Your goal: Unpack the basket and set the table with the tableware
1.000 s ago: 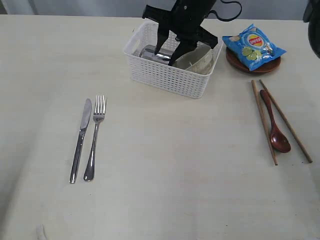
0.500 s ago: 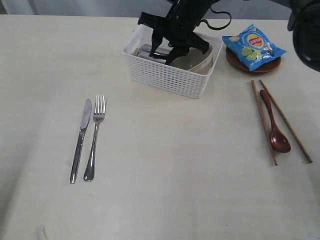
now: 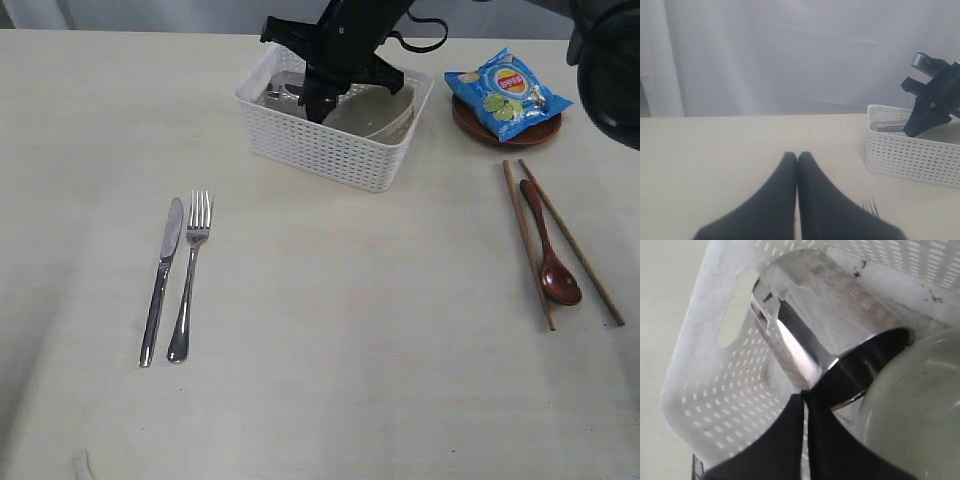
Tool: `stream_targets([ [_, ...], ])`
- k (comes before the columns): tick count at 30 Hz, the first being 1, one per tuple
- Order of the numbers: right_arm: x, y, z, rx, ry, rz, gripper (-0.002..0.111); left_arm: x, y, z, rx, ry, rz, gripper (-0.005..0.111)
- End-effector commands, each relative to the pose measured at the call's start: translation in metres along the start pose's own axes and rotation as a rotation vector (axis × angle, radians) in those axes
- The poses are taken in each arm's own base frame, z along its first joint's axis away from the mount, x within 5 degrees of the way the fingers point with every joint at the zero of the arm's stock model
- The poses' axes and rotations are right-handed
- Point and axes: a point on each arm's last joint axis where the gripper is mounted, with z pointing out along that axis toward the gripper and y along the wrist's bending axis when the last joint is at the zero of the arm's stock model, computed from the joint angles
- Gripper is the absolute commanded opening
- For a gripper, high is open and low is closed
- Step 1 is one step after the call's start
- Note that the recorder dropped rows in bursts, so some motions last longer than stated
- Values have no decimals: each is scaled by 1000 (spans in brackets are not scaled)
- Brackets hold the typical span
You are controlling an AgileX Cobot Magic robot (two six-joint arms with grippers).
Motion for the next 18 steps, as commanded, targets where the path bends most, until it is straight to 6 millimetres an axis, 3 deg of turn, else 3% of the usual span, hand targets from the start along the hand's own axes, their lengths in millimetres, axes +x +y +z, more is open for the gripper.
stream_targets([
  [1, -4, 7, -12, -11, -42, -69, -1, 0, 0, 0, 1, -9, 2, 0],
  [9, -12, 26, -53, -48, -118, -159, -1, 0, 0, 0, 1, -9, 2, 0],
  [18, -9, 6, -53, 172, -62, -96, 0, 0, 0, 0, 1, -9, 2, 0],
])
